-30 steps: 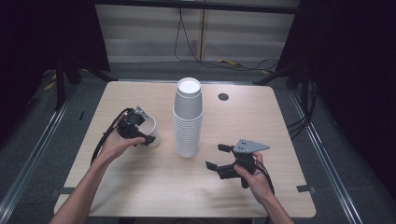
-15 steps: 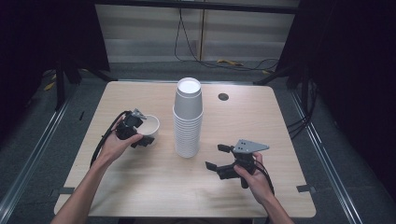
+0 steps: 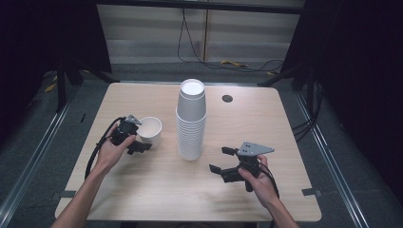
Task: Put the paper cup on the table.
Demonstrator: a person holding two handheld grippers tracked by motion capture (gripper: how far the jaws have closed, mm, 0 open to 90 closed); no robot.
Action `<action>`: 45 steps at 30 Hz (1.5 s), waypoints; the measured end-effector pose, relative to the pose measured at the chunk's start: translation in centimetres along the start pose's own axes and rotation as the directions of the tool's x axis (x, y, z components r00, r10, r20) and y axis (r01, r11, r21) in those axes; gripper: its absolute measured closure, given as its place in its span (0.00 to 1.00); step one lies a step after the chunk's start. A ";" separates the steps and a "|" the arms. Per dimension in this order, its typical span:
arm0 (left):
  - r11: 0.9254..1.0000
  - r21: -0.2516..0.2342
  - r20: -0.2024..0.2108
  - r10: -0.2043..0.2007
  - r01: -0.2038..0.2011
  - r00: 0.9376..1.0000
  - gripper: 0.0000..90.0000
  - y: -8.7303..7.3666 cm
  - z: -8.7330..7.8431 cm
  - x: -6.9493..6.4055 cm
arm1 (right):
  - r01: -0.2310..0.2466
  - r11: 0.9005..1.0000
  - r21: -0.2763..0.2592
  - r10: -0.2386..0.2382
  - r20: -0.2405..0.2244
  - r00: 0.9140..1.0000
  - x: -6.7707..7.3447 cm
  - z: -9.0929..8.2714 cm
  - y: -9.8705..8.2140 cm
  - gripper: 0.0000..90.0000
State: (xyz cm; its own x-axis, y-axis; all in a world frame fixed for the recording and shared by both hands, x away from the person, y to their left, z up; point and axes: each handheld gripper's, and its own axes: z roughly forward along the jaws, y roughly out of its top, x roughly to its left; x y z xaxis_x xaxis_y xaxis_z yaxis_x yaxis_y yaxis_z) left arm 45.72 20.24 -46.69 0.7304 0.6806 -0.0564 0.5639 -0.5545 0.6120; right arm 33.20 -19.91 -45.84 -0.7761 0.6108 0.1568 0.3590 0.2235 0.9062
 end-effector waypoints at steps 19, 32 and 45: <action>0.987 -0.137 -0.024 -0.094 0.089 0.995 0.17 -3.1 -2.8 -1.2 | -0.005 1.000 0.001 0.005 0.004 1.000 -0.1 0.1 -0.1 0.15; 0.964 -0.254 -0.003 -0.083 0.080 0.997 0.17 -5.1 -3.3 -3.9 | -0.012 1.000 0.008 0.012 0.018 1.000 0.1 0.3 -0.4 0.15; 0.954 -0.297 0.056 -0.035 0.050 0.998 0.18 -6.5 -3.3 -8.8 | -0.012 1.000 -0.008 0.013 0.039 0.999 0.4 -0.4 -0.9 0.15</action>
State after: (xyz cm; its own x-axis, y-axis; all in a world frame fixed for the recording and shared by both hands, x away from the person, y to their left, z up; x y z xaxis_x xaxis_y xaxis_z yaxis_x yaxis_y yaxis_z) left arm 34.39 19.43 -47.58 0.7304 0.6721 -0.1217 0.4602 -0.3525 0.8149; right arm 32.33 -20.19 -46.41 -0.7507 0.6427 0.1529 0.3644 0.2097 0.9073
